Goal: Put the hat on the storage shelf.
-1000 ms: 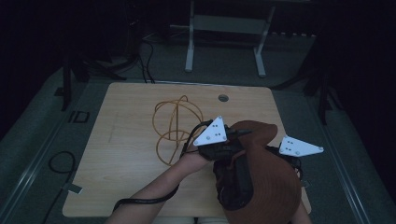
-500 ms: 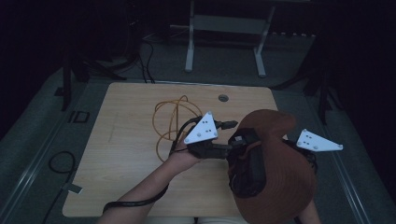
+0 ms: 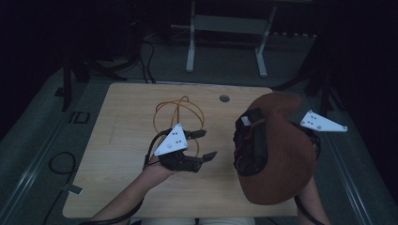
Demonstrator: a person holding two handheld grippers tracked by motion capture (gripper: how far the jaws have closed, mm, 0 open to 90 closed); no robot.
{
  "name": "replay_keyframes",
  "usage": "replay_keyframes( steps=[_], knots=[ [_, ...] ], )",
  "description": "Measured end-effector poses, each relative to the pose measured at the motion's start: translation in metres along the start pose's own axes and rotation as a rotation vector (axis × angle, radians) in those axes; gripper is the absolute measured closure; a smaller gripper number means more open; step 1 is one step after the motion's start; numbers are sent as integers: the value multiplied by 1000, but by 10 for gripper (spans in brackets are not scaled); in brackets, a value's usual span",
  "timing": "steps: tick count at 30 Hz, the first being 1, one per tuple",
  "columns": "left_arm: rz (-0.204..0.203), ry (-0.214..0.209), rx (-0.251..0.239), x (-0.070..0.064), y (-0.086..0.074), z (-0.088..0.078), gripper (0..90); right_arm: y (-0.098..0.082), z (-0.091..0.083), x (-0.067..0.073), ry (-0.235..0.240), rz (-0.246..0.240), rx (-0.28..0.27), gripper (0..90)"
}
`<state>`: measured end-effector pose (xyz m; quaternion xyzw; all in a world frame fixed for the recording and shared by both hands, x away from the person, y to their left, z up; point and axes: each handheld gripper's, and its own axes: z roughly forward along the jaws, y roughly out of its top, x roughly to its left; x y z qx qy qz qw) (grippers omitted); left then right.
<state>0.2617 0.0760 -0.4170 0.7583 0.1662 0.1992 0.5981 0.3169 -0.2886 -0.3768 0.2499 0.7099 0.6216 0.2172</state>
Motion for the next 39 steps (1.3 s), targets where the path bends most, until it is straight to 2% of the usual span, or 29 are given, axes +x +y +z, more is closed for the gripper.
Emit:
replay_keyframes(
  steps=[3,7,10,14,18,23,26,30,33,37,39],
  knots=[
    [-16,38,2,1,-11,-15,178,7,11,-4,-7,0,0,875],
    [-20,77,-6,3,-26,-36,154,13,29,-8,-6,2,2,875],
    [-14,106,13,4,-42,-52,153,17,44,-10,1,2,9,875],
    [-50,143,25,7,-67,-68,145,20,66,-11,5,-2,28,875],
    [-57,206,57,10,-93,-81,145,29,87,-13,2,1,29,875],
    [-121,286,47,15,-121,-97,146,47,112,-11,-25,-25,33,874],
    [-162,320,43,18,-136,-105,146,57,129,-7,-23,-32,45,874],
    [-170,366,61,21,-149,-115,146,67,150,6,9,-38,65,874],
    [-168,409,62,25,-158,-121,146,69,165,20,26,-50,91,872],
    [-220,437,43,32,-165,-126,146,68,183,37,67,-56,133,868],
    [-231,447,38,34,-166,-128,146,69,192,44,83,-71,154,866]
  ],
)
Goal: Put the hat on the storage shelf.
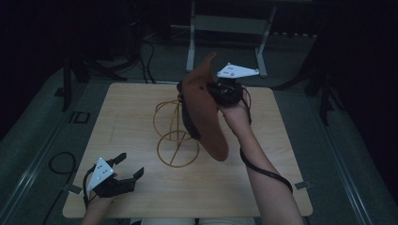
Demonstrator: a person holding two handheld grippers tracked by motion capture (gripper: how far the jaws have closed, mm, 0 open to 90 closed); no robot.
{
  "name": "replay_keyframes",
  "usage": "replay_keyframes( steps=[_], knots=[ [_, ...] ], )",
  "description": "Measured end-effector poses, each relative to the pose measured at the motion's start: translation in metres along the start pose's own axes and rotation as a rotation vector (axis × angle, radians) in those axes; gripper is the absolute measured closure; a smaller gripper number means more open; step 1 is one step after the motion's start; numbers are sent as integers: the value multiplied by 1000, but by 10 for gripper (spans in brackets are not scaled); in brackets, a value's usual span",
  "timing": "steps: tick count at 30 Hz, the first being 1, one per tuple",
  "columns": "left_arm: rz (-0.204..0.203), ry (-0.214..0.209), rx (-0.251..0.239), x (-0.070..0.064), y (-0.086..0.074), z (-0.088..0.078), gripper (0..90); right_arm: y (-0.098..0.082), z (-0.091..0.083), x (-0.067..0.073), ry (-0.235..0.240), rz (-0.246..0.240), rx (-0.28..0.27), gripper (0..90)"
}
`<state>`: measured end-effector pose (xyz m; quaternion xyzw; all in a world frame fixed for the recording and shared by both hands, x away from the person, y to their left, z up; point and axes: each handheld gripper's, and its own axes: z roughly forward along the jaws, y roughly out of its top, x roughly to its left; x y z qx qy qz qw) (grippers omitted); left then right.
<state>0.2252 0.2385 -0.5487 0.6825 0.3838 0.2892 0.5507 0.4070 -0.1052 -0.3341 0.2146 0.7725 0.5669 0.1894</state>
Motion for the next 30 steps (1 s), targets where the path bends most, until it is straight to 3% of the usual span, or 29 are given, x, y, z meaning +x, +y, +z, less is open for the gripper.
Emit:
replay_keyframes(
  steps=[5,10,12,15,21,25,30],
  knots=[
    [-16,1,-2,3,-2,0,147,6,20,11,32,-14,71,854],
    [-27,-6,4,4,-4,1,146,6,40,20,113,9,139,667],
    [-23,-9,8,3,-5,1,146,4,46,25,113,2,162,634],
    [-25,-16,9,3,-6,2,146,3,51,29,80,-6,164,520],
    [-41,-11,6,6,-6,1,146,6,52,30,120,49,147,273],
    [-40,-11,12,6,-8,2,146,8,53,34,145,50,147,198],
    [-37,-6,13,6,-8,2,146,7,58,42,131,18,137,158]
  ],
)
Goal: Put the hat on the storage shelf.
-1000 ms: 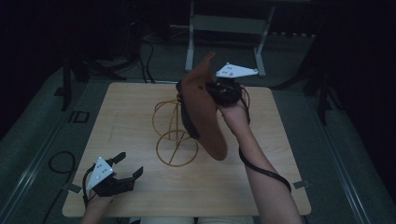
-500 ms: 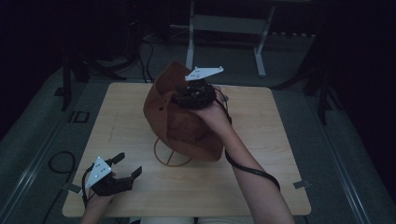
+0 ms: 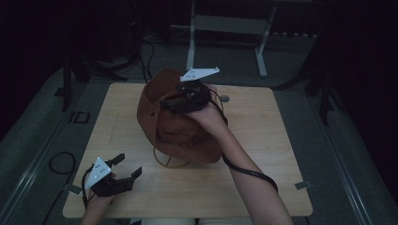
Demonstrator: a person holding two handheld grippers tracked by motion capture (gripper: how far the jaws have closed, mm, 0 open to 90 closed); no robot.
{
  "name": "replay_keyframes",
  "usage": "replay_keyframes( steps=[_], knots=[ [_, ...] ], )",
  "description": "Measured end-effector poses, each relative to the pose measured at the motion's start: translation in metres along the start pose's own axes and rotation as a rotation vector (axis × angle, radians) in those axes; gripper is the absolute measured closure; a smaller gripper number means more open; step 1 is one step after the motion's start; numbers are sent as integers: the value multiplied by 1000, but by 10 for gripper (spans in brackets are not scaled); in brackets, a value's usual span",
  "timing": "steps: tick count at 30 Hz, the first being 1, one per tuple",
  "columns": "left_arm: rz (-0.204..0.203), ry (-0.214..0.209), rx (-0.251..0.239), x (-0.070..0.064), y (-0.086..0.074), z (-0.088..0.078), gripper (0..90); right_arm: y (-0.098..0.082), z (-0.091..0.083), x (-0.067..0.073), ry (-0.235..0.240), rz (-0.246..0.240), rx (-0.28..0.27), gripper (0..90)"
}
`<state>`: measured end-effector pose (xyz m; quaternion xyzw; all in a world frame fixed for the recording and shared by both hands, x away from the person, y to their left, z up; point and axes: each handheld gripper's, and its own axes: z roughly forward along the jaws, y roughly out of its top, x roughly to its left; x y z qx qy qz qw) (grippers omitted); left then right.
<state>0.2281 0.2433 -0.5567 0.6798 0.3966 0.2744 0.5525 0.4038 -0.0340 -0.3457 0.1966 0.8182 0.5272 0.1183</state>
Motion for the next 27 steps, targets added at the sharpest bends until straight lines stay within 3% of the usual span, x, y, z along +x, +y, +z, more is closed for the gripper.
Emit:
replay_keyframes(
  steps=[9,20,23,27],
  knots=[
    [-1,0,13,-1,-5,2,146,0,0,9,-24,-62,17,119],
    [-2,16,25,-1,-10,5,146,-24,-48,-5,-42,-77,-82,132],
    [2,29,28,0,-11,5,145,-35,-61,-12,-50,-61,-92,132],
    [3,39,36,1,-12,6,146,-54,-72,-20,-74,-57,-59,136]
  ],
)
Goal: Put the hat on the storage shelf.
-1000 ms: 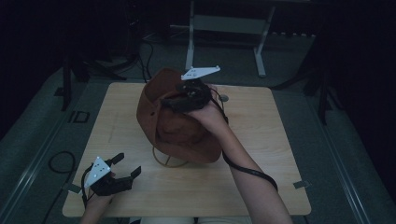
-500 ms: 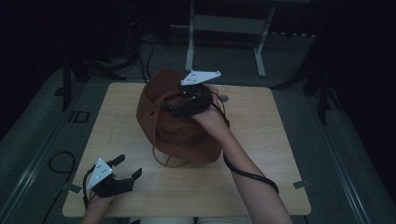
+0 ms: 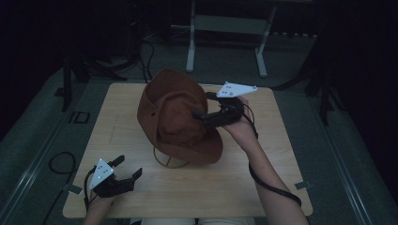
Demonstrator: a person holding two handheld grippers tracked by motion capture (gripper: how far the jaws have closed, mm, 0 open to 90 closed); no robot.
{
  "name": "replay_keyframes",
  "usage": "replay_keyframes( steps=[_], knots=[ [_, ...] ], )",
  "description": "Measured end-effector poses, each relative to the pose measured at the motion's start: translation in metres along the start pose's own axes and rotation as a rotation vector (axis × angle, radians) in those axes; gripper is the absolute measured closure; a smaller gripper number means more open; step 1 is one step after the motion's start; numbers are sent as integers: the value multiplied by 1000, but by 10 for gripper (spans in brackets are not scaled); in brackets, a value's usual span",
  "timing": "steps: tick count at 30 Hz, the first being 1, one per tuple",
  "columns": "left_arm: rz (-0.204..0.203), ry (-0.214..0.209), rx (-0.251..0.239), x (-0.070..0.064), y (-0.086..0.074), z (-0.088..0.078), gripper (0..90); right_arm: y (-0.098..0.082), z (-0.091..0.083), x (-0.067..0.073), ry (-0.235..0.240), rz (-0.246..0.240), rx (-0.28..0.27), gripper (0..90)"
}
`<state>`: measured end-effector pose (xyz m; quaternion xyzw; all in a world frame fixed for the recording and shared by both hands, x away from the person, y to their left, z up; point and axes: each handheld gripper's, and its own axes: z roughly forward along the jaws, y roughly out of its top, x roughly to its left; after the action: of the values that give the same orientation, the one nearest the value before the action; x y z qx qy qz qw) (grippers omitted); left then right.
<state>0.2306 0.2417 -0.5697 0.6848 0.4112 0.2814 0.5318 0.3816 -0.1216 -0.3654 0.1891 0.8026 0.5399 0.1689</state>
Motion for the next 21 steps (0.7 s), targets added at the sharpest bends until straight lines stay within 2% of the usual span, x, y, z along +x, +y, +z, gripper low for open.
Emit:
replay_keyframes(
  steps=[5,15,17,21],
  knots=[
    [6,-4,10,-1,-1,2,146,-29,-11,-9,-14,16,46,137],
    [9,-8,20,-3,-3,4,146,-80,-32,-25,-66,85,66,137],
    [9,-10,20,-3,-2,4,146,-90,-36,-26,-72,81,57,142],
    [12,-10,22,-3,-3,4,146,-109,-42,-29,-86,81,77,141]
  ],
)
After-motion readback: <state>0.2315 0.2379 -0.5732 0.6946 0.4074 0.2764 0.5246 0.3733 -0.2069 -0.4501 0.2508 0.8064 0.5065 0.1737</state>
